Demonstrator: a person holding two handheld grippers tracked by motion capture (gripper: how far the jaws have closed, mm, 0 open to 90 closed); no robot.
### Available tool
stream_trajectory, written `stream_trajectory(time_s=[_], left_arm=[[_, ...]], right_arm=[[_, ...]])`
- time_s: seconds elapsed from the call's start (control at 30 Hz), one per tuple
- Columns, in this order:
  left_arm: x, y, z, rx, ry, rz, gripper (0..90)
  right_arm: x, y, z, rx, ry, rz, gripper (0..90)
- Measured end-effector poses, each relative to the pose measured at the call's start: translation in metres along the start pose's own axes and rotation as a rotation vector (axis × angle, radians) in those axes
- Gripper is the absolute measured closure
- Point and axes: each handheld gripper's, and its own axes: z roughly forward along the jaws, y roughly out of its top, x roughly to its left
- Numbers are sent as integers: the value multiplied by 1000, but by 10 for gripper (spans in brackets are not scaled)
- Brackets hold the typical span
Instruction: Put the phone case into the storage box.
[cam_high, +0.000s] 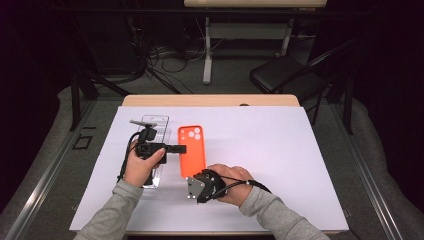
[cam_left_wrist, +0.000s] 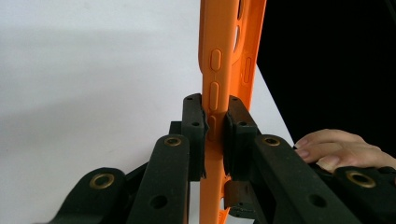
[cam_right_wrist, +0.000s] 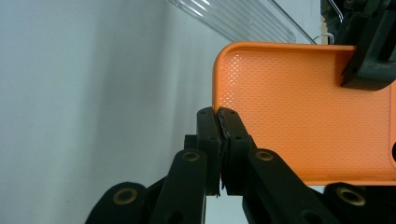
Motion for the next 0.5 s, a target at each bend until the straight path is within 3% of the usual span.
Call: stream_trajectory(time_s=[0.33,0.5], left_arm=[[2,1,-2,-8,6,-1,815],[3,2,-4,-17,5,-3,815]], right_arm=[[-1,0,0,-6,-4,9,864],[-1,-1,-2,-11,-13,43,824]])
